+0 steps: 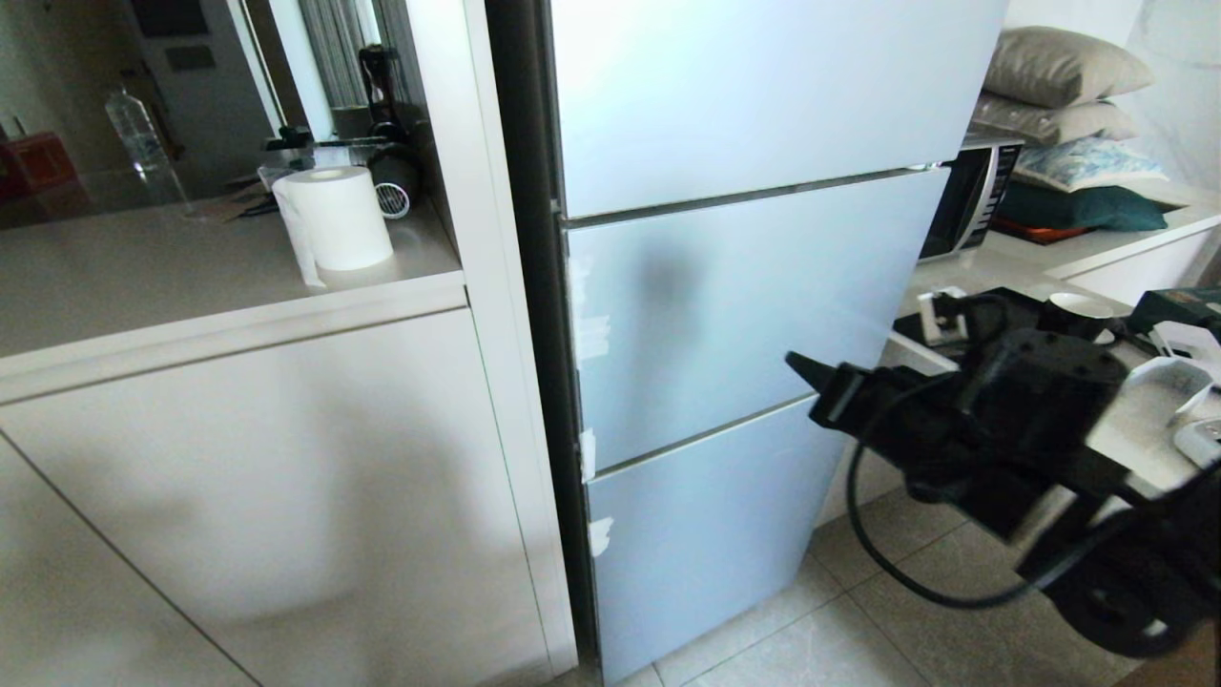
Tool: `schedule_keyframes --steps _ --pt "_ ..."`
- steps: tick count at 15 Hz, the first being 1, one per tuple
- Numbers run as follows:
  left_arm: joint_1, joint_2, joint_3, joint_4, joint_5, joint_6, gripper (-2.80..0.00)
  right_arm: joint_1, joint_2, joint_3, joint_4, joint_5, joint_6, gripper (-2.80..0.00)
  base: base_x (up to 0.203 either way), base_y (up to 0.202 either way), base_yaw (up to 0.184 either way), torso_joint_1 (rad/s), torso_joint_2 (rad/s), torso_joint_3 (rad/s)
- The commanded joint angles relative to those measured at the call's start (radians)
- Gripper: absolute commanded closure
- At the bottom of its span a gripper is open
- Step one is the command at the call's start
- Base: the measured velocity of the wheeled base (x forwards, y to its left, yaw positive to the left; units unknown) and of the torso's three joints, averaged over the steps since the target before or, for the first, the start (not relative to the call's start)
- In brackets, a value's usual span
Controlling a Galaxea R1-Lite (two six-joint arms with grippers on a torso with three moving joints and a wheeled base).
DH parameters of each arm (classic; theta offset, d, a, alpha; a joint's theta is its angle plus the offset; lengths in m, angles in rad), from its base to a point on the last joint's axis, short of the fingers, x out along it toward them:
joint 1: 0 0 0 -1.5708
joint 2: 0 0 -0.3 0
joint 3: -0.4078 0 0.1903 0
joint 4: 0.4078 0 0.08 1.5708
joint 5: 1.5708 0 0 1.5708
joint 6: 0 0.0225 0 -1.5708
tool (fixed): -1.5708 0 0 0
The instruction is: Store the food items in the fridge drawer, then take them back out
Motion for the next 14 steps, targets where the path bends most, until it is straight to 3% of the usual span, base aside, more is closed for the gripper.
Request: schedule_keyframes --steps 1,3,7,10,12,14 --pt "0.000 0.000 0.000 0.000 0.000 0.001 0.00 -0.047 -0.359 0.244 0.022 -0.016 -0.124 0.00 0.000 0.000 0.000 0.000 0.00 0.000" --pt "0.000 0.000 0.000 0.000 0.000 -0.001 0.00 -0.127 -0.610 0.337 0.183 -0.024 -0.212 0.00 0.000 0.000 0.000 0.000 0.00 0.000" --pt "0.000 0.000 0.000 0.000 0.000 -0.001 0.00 -0.306 -1.167 0.434 0.688 -0.005 -0.338 0.00 0.000 0.000 0.000 0.000 0.00 0.000" --pt "0.000 0.000 0.000 0.000 0.000 0.001 0.00 -0.389 -1.493 0.531 0.998 0.012 -0.414 0.00 0.000 0.000 0.000 0.000 0.00 0.000" --pt "0.000 0.000 0.000 0.000 0.000 0.001 0.00 -0.414 -1.670 0.561 1.138 0.020 -0.442 0.00 0.000 0.000 0.000 0.000 0.00 0.000" --pt "0.000 0.000 0.000 0.000 0.000 0.001 0.00 -0.421 -1.791 0.580 1.176 0.032 -0.462 0.00 0.000 0.000 0.000 0.000 0.00 0.000"
